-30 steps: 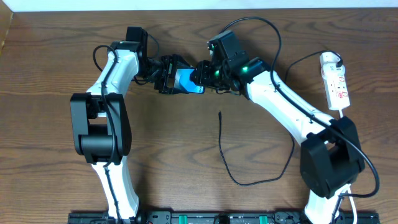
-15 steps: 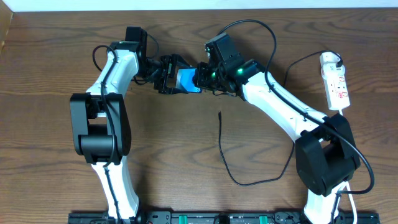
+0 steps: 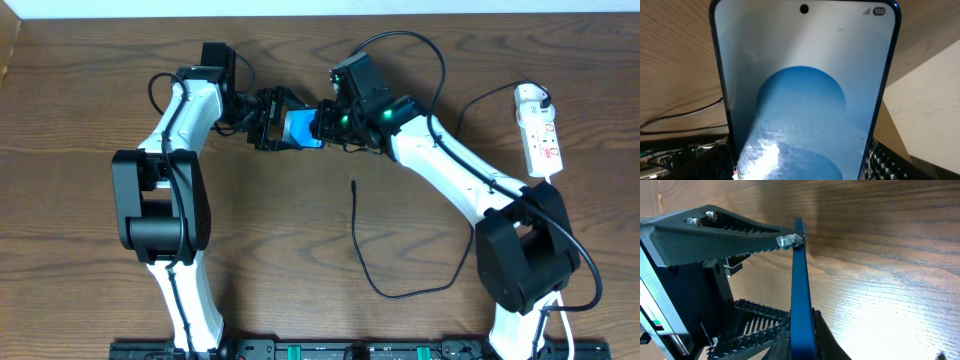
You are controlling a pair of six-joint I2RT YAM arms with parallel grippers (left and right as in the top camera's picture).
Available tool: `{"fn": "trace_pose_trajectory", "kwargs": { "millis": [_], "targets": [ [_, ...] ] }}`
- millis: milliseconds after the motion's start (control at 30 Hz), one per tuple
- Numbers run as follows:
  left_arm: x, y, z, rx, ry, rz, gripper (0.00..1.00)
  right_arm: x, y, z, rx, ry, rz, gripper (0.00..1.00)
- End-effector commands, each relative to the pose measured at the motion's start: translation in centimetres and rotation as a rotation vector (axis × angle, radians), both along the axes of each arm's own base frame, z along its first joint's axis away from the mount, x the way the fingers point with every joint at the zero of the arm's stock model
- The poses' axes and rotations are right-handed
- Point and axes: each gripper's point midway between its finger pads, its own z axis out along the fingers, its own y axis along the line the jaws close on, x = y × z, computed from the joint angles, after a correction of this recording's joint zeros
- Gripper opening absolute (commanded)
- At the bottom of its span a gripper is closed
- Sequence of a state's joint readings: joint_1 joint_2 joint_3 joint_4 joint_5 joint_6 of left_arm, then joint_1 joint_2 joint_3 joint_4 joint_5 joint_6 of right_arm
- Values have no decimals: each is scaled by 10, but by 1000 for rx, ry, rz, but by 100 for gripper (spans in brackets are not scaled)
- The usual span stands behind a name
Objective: Plug charger to phone and switch on socket
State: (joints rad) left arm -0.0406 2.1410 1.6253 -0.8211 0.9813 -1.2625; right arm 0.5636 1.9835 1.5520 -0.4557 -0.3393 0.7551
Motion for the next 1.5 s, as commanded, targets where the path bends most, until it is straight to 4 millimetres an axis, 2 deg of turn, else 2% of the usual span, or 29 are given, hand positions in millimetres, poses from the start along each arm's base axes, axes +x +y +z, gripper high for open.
{"fn": "trace_pose_trajectory", "kwargs": {
  "millis": [0,200,467,600,767,933,1067,1133,1267,1467],
  "targets": [
    [-2,-4,18,-25,-26,-6,72,20,-22,25,44,-43,-64,1],
    [14,-14,37,-121,-201,-67,74,45,-58,55,81,-102,-155,1],
    [41,-25,71,-247,-461,-123,74,67,-81,74,159,-119,-265,1],
    [55,-28,88,-274,-615,-154,74,79,-82,91,272,-102,-329,1],
    [69,-28,99,-269,-705,-145,74,88,-77,109,437,-17,-464,1],
    [80,-22,92,-215,-644,-64,74,93,-75,118,549,67,-557,1],
    [90,-17,87,-173,-589,16,72,89,-69,120,601,142,-583,1],
    [95,-14,84,-150,-564,57,68,86,-64,120,621,177,-590,1],
    [105,-12,86,-141,-546,120,61,80,-53,121,634,201,-584,2],
    [116,-21,100,-153,-599,154,53,72,-33,126,649,200,-558,1]
  ]
}}
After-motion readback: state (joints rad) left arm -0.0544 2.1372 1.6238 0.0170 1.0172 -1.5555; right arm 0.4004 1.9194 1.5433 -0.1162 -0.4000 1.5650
